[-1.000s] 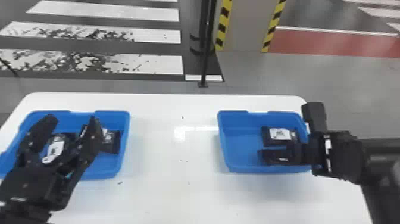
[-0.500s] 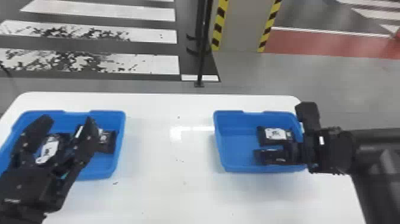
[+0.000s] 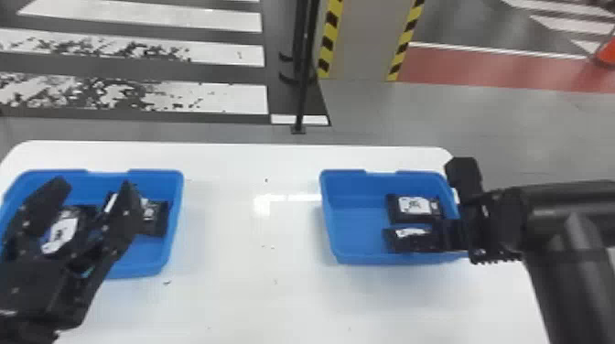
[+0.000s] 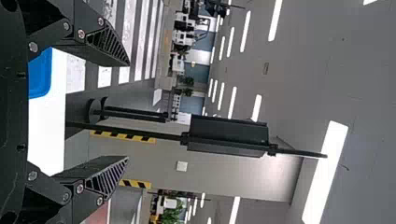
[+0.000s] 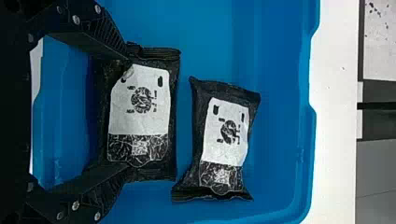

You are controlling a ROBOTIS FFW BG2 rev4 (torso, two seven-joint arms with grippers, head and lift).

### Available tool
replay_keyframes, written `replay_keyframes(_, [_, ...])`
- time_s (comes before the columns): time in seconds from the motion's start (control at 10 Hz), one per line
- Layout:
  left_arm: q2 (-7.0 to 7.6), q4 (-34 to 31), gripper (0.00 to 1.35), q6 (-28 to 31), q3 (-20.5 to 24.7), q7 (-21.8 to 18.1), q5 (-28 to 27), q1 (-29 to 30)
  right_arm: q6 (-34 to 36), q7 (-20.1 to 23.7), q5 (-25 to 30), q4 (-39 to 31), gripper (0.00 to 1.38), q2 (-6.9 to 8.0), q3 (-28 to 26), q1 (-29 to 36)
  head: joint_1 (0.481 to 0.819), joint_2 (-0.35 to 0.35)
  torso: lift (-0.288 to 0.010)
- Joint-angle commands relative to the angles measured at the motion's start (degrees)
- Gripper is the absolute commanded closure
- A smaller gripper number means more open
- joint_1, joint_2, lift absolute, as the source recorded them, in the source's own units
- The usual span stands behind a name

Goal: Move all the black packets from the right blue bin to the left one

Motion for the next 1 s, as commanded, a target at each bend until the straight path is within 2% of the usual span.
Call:
replay_keyframes(0.0, [0.00, 0.27, 0.36, -0.20, 0.00, -0.02, 0.18, -0.16, 0.21, -0.17, 0.24, 1.22, 0.20, 0.04, 0.06, -0.25, 0.695, -0.180, -0.140])
replay_keyframes(0.2, [0.00, 0.69, 0.36, -0.20, -0.23, -0.02, 0.07, -0.30, 0.21, -0.09, -0.10, 3.33, 0.23, 0.04, 0.06, -0.95, 0.695, -0.186, -0.140])
replay_keyframes(0.3, [0.00, 0.83, 0.36, -0.20, -0.23, -0.02, 0.07, -0.30, 0.21, -0.17, -0.10, 3.89, 0.31, 0.04, 0.29, -0.95, 0.695, -0.187, -0.140])
replay_keyframes(0.5, [0.00, 1.11, 0.36, -0.63, -0.23, -0.11, 0.30, -0.44, -1.42, -0.09, -2.27, 4.17, 0.92, 0.04, 0.52, 0.03, 0.695, -0.187, -0.140])
replay_keyframes(0.6, [0.00, 1.25, 0.36, -0.91, -0.11, -0.11, 0.41, -0.44, -4.09, -0.09, -3.41, 3.19, 1.10, 0.22, 0.06, 1.58, 0.695, -0.181, -0.140])
replay_keyframes(0.9, [-0.09, 1.67, 0.36, -1.47, -0.23, -0.19, 0.64, -0.58, -12.67, -0.09, -4.67, 2.90, 1.12, 1.19, -2.45, 5.10, 0.695, -0.165, -0.140])
